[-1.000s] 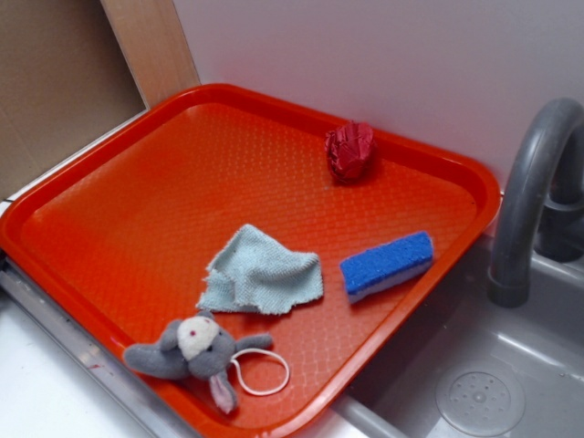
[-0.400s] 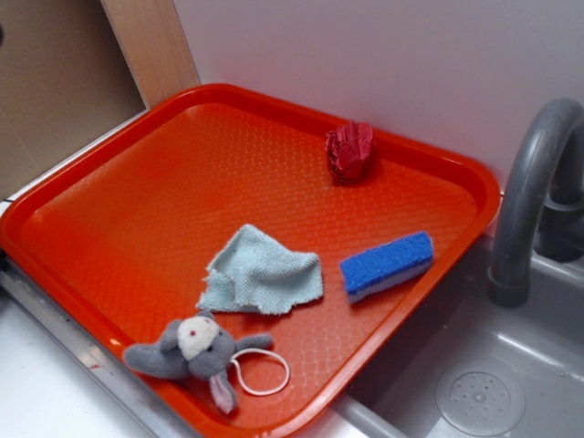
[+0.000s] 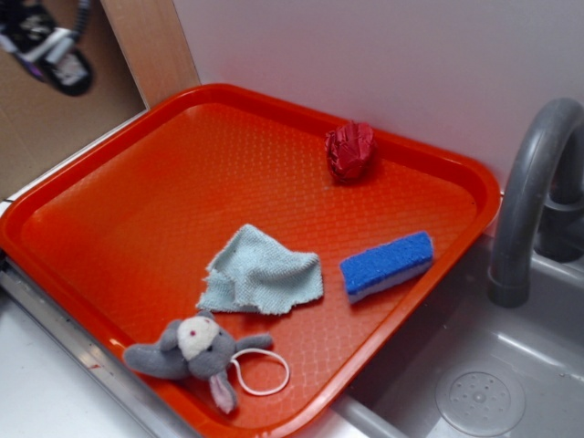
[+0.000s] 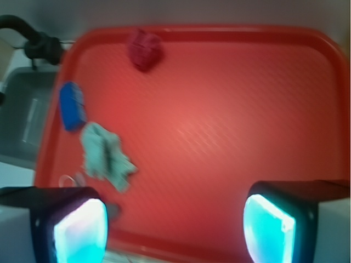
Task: Grab the blue cloth.
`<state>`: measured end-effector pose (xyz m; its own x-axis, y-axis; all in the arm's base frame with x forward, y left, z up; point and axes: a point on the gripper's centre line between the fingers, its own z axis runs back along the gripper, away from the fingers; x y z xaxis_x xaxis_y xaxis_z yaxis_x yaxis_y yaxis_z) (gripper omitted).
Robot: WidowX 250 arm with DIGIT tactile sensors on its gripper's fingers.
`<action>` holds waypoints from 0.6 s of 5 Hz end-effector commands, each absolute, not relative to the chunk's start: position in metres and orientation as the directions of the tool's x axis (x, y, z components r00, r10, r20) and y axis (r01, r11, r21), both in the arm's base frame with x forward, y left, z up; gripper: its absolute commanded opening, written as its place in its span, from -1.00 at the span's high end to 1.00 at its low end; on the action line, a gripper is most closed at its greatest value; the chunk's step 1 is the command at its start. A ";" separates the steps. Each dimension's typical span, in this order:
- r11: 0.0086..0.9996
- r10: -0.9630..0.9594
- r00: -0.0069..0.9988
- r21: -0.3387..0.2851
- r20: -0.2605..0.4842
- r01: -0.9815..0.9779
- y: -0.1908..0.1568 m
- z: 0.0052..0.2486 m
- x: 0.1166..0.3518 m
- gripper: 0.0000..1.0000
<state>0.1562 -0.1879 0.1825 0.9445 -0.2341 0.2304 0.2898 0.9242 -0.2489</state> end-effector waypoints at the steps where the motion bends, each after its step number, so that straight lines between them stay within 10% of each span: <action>1: 0.867 -0.346 0.919 -0.310 0.186 0.389 -0.261 0.153 0.143 -1.00; 3: 0.920 -0.308 0.945 -0.221 0.107 0.325 -0.291 0.107 0.151 -1.00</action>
<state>0.1551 -0.2820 0.0818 0.9500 -0.3085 0.0474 0.3119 0.9325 -0.1823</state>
